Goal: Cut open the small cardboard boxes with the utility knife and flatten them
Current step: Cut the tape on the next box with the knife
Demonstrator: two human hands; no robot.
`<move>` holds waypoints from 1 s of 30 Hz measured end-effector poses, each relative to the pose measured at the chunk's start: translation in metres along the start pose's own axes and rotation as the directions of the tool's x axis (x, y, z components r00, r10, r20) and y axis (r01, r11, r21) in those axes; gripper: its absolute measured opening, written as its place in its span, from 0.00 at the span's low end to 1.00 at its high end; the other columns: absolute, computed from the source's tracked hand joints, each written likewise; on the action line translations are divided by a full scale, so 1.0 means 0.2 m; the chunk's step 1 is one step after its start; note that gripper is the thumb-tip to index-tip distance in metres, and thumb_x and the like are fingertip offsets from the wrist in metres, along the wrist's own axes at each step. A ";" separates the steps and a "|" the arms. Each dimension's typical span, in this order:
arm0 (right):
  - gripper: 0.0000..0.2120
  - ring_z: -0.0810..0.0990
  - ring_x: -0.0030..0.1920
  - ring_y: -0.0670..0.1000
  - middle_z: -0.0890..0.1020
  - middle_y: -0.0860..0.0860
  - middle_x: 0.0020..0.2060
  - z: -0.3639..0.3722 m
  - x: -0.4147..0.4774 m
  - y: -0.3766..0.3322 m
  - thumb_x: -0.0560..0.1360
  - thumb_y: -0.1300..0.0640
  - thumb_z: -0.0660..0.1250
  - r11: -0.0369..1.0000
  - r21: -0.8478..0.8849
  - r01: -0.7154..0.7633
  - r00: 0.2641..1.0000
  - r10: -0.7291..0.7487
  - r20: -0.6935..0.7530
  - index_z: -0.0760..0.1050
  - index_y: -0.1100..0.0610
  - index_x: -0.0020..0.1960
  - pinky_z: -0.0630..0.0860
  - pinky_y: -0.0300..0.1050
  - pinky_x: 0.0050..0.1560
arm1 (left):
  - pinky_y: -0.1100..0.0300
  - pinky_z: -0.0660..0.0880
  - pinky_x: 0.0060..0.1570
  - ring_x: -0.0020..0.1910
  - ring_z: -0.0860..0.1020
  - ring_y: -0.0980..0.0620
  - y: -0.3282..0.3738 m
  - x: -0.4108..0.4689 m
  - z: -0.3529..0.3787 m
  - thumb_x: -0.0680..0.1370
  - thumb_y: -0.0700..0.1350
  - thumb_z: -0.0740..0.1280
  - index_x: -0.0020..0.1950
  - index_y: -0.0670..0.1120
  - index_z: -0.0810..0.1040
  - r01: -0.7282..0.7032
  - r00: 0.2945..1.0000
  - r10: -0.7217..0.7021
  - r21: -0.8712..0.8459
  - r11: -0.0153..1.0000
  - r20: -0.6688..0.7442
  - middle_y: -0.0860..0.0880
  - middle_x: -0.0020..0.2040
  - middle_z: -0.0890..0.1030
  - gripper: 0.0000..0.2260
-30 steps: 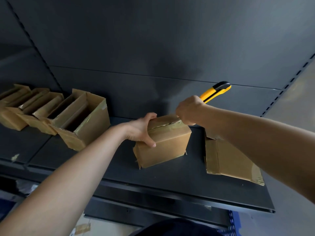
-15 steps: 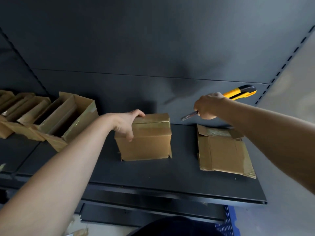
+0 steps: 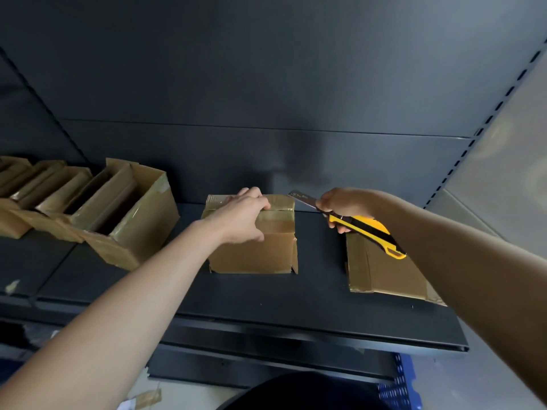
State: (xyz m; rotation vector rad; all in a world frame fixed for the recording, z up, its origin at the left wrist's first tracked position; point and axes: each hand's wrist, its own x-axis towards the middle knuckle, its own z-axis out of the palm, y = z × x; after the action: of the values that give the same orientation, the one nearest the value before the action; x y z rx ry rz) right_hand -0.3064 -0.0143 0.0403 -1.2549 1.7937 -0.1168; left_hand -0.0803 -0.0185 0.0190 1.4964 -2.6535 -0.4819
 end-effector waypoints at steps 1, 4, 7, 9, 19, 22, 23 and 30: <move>0.15 0.73 0.30 0.53 0.76 0.60 0.40 0.01 -0.01 0.00 0.83 0.52 0.53 1.000 0.022 0.004 1.000 -0.004 0.009 0.70 0.63 0.50 0.73 0.43 0.32 | 0.58 0.66 0.58 0.60 0.66 0.52 0.01 0.00 0.00 0.69 0.48 0.75 0.67 0.49 0.70 -0.005 1.000 0.005 0.015 1.000 -0.010 0.54 0.59 0.67 0.28; 0.16 0.73 0.31 0.54 0.76 0.60 0.39 0.06 -0.02 0.01 0.83 0.51 0.52 0.998 0.066 -0.005 0.999 0.002 0.036 0.70 0.63 0.49 0.73 0.43 0.34 | 0.57 0.67 0.57 0.59 0.67 0.52 0.05 -0.01 0.00 0.70 0.48 0.74 0.65 0.47 0.70 -0.016 0.999 0.019 0.067 0.998 -0.036 0.52 0.58 0.68 0.26; 0.16 0.73 0.29 0.53 0.76 0.59 0.36 0.09 0.00 0.01 0.83 0.50 0.53 0.995 0.104 -0.009 1.000 0.006 0.025 0.69 0.62 0.48 0.72 0.42 0.32 | 0.55 0.68 0.58 0.58 0.68 0.52 0.05 -0.01 0.01 0.70 0.52 0.73 0.62 0.47 0.71 -0.006 0.998 0.012 0.098 0.995 -0.061 0.52 0.55 0.70 0.24; 0.15 0.74 0.28 0.52 0.76 0.58 0.36 0.10 0.03 0.02 0.83 0.51 0.52 0.989 0.140 0.044 0.999 -0.043 -0.010 0.69 0.63 0.52 0.73 0.41 0.29 | 0.54 0.68 0.59 0.59 0.67 0.52 0.05 -0.01 0.01 0.71 0.52 0.73 0.63 0.46 0.71 0.006 0.998 0.000 0.096 0.995 -0.063 0.52 0.56 0.70 0.24; 0.16 0.74 0.24 0.50 0.76 0.56 0.32 0.17 0.13 -0.02 0.82 0.50 0.55 0.973 0.134 0.190 0.981 -0.183 -0.059 0.72 0.59 0.61 0.74 0.40 0.28 | 0.54 0.69 0.57 0.57 0.67 0.54 0.04 0.04 -0.01 0.72 0.56 0.71 0.62 0.50 0.72 0.101 0.995 -0.100 -0.068 0.993 0.017 0.54 0.52 0.67 0.22; 0.13 0.73 0.27 0.50 0.75 0.55 0.33 0.18 0.14 -0.02 0.83 0.50 0.53 0.970 0.126 0.208 0.977 -0.199 -0.080 0.70 0.55 0.59 0.74 0.40 0.28 | 0.53 0.68 0.56 0.54 0.66 0.54 0.05 0.06 -0.01 0.70 0.55 0.72 0.58 0.50 0.71 0.126 0.991 -0.124 -0.053 0.991 0.041 0.54 0.52 0.67 0.21; 0.11 0.73 0.27 0.50 0.75 0.55 0.33 0.18 0.14 -0.02 0.83 0.50 0.52 0.968 0.131 0.214 0.976 -0.206 -0.074 0.69 0.53 0.59 0.74 0.40 0.27 | 0.54 0.68 0.54 0.53 0.66 0.54 0.06 0.06 -0.01 0.69 0.56 0.72 0.57 0.50 0.70 0.131 0.991 -0.129 -0.045 0.990 0.047 0.53 0.52 0.67 0.21; 0.12 0.73 0.27 0.50 0.75 0.55 0.32 0.19 0.14 -0.02 0.83 0.49 0.51 0.969 0.097 0.229 0.973 -0.229 -0.013 0.67 0.52 0.61 0.74 0.41 0.28 | 0.54 0.69 0.48 0.54 0.66 0.52 0.08 0.09 -0.03 0.67 0.54 0.73 0.51 0.50 0.68 0.129 0.988 -0.129 0.005 0.992 0.088 0.53 0.51 0.68 0.20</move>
State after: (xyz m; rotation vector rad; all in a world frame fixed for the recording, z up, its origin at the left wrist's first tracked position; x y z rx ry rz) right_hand -0.2793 -0.0231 0.0031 -1.3869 1.6189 -0.3331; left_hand -0.1012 -0.0272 0.0283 1.6933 -2.6309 -0.5701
